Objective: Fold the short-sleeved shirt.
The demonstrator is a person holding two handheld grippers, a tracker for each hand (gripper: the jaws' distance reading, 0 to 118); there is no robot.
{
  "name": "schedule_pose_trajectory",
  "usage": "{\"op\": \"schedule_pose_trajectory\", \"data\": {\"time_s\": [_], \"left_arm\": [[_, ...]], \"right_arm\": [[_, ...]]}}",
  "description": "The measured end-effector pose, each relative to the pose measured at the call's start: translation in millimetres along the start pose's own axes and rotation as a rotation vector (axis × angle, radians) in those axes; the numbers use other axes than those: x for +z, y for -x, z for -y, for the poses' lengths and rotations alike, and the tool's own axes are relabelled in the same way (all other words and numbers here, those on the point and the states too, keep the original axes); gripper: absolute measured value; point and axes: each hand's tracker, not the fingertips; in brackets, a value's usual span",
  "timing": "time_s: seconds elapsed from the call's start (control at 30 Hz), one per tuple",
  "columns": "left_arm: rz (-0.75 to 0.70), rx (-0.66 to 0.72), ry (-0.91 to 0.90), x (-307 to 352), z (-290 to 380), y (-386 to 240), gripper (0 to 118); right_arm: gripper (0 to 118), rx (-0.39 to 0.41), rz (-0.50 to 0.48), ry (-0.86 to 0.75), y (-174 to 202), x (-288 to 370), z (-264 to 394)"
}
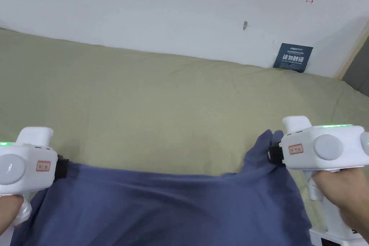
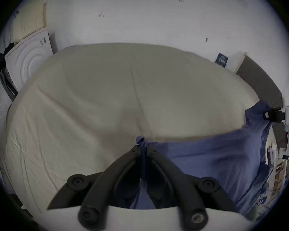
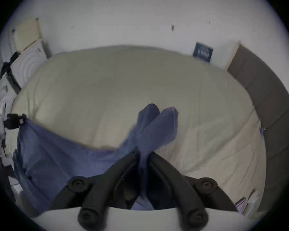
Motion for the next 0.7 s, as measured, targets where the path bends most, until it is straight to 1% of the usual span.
{"op": "schedule_pose_trajectory", "data": {"time_s": [0.07,0.1,0.13,0.23,0.37,0.43,0.5,0.53,0.63,0.7], "left_arm": [[0.005,-0.017,-0.036,20.8,1.4,-0.9,4],[0.013,-0.029,-0.057,31.4,2.3,-1.2,4],[0.020,-0.041,-0.066,42.1,4.1,-1.0,4],[0.030,-0.061,-0.088,74.4,17.2,0.6,4],[0.056,-0.100,-0.122,115.1,42.9,5.3,4],[0.059,-0.133,-0.129,131.1,59.9,7.8,4],[0.048,-0.151,-0.127,142.7,78.9,12.0,4],[0.040,-0.151,-0.128,148.1,90.5,14.2,4],[0.063,-0.140,-0.082,155.1,122.6,23.9,4],[0.061,-0.129,-0.005,156.3,145.0,26.2,4]], "right_arm": [[4,0.027,-0.030,-0.048,6.5,34.6,-3.3],[4,0.022,-0.041,-0.053,8.1,48.8,-1.0],[4,0.035,-0.049,-0.073,9.4,62.4,2.9],[4,0.052,-0.056,-0.111,12.3,107.2,17.5],[4,0.019,-0.102,-0.140,10.5,155.0,53.8],[4,0.028,-0.096,-0.139,11.8,169.0,78.7],[4,0.011,-0.091,-0.127,10.7,179.5,102.1],[4,-0.016,-0.086,-0.105,9.6,182.1,117.5],[4,-0.060,-0.092,-0.033,10.0,184.4,158.8],[4,-0.067,-0.082,-0.003,12.7,184.7,182.4]]}}
